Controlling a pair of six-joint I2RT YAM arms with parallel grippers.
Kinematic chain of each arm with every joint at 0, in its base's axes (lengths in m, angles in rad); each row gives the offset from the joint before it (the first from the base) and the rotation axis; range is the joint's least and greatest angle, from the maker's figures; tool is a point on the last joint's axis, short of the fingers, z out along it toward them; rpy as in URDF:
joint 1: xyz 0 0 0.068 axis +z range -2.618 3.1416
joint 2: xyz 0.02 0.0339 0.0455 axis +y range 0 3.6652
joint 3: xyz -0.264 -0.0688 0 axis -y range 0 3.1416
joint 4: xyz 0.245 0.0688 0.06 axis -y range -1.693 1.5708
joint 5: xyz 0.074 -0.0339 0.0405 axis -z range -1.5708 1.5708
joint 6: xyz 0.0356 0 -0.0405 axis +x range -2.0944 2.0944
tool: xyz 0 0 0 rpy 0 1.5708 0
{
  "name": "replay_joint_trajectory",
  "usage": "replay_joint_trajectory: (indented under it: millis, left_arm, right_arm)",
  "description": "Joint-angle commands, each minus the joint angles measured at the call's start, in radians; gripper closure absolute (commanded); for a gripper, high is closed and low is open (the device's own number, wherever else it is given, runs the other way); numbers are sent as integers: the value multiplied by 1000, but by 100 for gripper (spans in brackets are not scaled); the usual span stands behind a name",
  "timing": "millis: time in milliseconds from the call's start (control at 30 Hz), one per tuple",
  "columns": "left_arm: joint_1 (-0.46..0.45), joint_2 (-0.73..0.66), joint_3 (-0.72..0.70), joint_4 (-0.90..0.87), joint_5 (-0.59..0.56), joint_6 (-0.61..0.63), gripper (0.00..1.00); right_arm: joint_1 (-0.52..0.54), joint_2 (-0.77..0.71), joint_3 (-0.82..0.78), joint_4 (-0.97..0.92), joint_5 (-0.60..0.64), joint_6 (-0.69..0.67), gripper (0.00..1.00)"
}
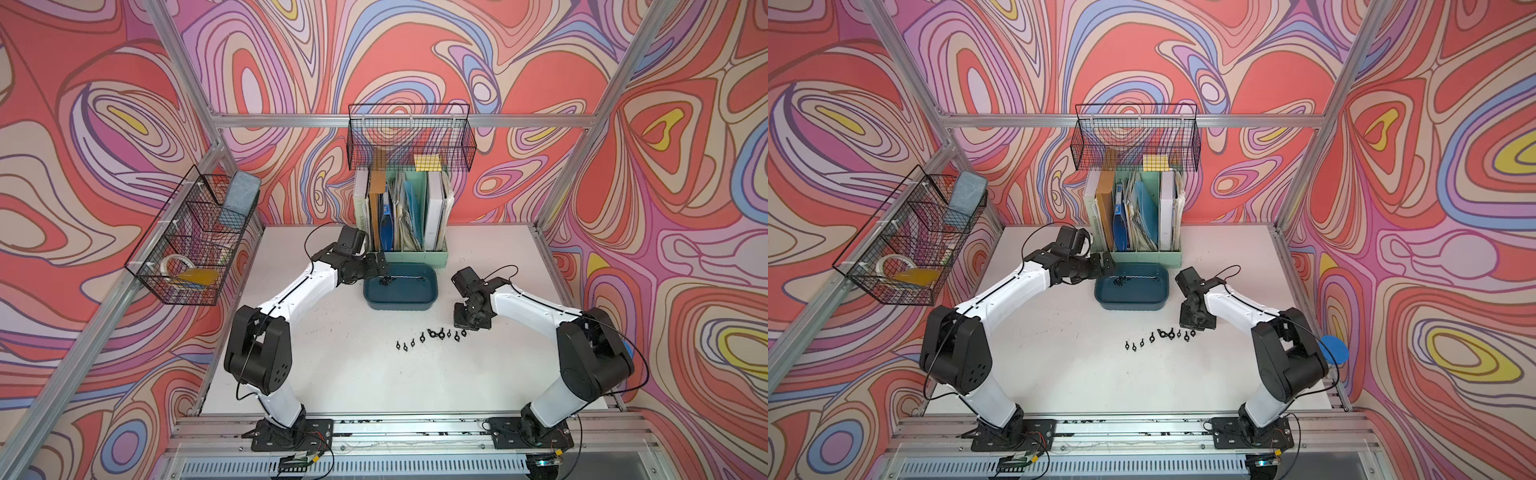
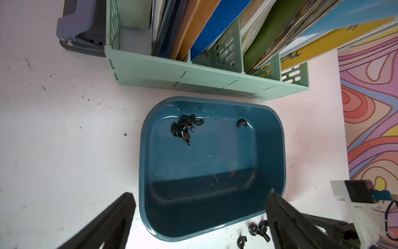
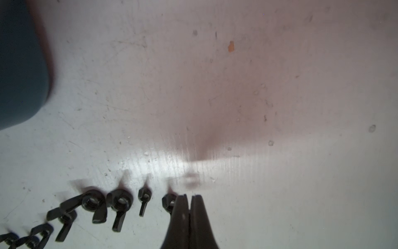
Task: Take out the wing nut from the storage box
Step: Place the wing nut at the center of the board, then pick up the wing nut from the storage box.
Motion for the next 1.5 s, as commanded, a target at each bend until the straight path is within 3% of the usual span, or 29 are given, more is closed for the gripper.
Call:
replay_joint_trajectory:
  millis: [0,667,1000,1200,1467]
  left_arm:
    - [16,-18,18,-33,-26,-2,1]
    - [21,-7,26,-54,31,24,1]
    - [19,-3,30,-59,59,57,1]
    - [17,21,49,-82,61,111,15]
    - [-25,121,143,-183,-14,207,34]
  right_arm:
    - [5,21,-17,39,3,-12,100]
    - [5,45,-60,56,11,-21,99]
    - [5,-18,-11,47,11,-17,72]
    - [5,-93,45,72,-19,-28,61]
    - [5,-168,118,190,-133,-56,26]
